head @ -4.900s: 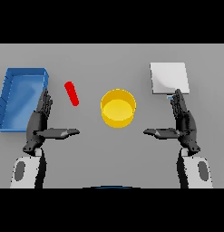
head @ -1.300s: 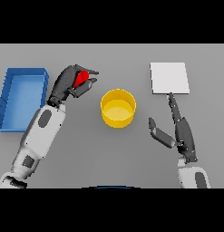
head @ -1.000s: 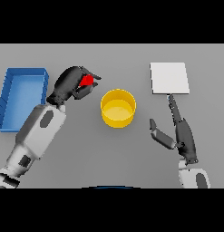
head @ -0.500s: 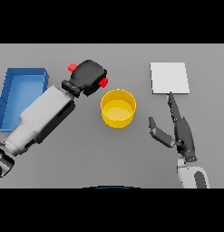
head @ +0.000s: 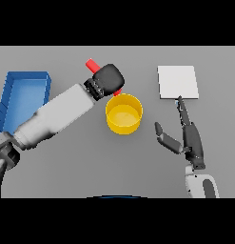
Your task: Pick up the red beaker and tilt it to pour out 1 green nut into yellow bowl. Pick up the yellow bowl and place it on the metallic measuring scale.
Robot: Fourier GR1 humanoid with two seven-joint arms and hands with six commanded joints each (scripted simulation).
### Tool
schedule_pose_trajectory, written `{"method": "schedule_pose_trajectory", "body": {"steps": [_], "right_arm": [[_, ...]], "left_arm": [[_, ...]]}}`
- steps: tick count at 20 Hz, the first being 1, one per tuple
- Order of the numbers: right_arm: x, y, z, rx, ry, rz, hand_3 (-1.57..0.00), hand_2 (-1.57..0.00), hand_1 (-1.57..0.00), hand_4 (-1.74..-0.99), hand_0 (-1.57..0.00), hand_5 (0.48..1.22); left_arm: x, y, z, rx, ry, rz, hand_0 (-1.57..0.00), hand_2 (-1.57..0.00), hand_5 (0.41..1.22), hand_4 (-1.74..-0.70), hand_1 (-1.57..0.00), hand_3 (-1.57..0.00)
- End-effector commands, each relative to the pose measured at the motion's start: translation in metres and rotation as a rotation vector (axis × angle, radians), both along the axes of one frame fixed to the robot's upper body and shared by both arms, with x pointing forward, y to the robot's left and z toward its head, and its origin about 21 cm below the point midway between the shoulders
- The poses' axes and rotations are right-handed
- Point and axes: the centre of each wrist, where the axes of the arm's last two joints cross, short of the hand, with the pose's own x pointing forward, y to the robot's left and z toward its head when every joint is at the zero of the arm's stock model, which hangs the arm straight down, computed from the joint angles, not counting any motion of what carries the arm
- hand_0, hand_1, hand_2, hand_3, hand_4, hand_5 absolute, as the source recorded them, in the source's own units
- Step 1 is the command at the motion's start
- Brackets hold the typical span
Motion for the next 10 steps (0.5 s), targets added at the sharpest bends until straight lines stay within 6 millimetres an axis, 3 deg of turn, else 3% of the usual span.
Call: {"method": "schedule_pose_trajectory", "body": {"steps": [1,10], "right_arm": [[0.0,-0.002,0.0,-0.002,-0.007,0.0,0.0,0.0,0.0,-1.193,0.0,0.648],[-0.004,0.002,-0.004,0.011,0.003,-0.007,0.0,0.0,0.0,-1.164,0.0,0.625]], "left_arm": [[0.002,-0.003,0.002,0.037,-0.025,-0.005,-1.57,-1.57,1.219,-1.72,-1.57,-1.57],[0.0,-0.02,0.0,0.351,-0.175,-0.197,-1.57,-1.57,1.221,-1.74,-1.57,-1.57]]}}
